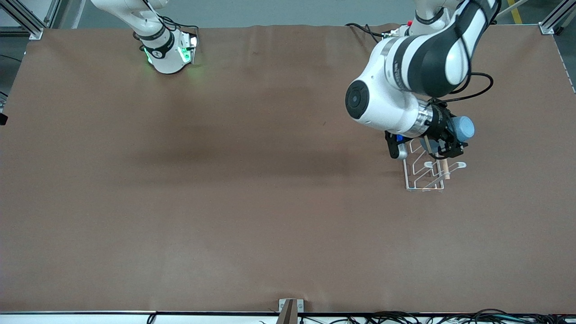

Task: Hang cup on cup holder
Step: 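Carry the cup with the left gripper to the rack hooks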

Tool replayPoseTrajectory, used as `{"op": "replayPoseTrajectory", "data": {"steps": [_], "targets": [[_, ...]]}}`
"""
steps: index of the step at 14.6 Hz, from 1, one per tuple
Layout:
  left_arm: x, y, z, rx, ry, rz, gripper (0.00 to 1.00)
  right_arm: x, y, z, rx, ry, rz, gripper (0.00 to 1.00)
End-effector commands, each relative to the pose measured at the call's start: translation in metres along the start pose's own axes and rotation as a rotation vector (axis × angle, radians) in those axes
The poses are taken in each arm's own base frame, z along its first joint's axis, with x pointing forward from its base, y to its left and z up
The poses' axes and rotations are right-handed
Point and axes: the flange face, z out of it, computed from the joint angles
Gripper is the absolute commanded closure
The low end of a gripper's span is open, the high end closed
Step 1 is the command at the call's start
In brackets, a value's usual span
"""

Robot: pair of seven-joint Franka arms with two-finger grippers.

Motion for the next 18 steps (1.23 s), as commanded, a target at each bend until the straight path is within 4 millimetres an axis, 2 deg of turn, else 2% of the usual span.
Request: {"op": "replayPoseTrajectory", "data": {"steps": [1, 3, 4, 6, 8, 12, 14, 18], "targets": [[0.018, 0.000, 0.016, 0.023, -0.084, 0.029, 0.61, -0.002, 0.000, -0.001, 0.001, 0.004, 0.025, 0.00], [0.037, -0.003, 0.028, 0.032, -0.132, 0.054, 0.61, -0.004, 0.005, 0.006, 0.047, -0.004, 0.032, 0.00], [0.050, 0.002, 0.030, 0.056, -0.173, 0.055, 0.61, -0.004, 0.005, 0.004, 0.047, -0.001, 0.031, 0.00], [0.064, 0.007, 0.045, 0.104, -0.261, 0.024, 0.61, -0.004, 0.003, 0.004, 0.035, -0.004, 0.025, 0.00], [0.077, 0.003, 0.059, 0.095, -0.277, 0.021, 0.61, -0.003, 0.000, 0.005, 0.021, -0.009, 0.015, 0.00], [0.110, 0.008, 0.070, 0.107, -0.293, -0.033, 0.61, -0.010, -0.013, -0.005, 0.018, -0.003, -0.008, 0.00], [0.120, 0.011, 0.076, 0.107, -0.302, -0.043, 0.61, -0.014, -0.026, -0.009, 0.025, 0.003, -0.036, 0.00], [0.136, 0.020, 0.089, 0.120, -0.320, -0.111, 0.62, -0.019, -0.029, -0.007, 0.024, -0.008, -0.036, 0.00]]}}
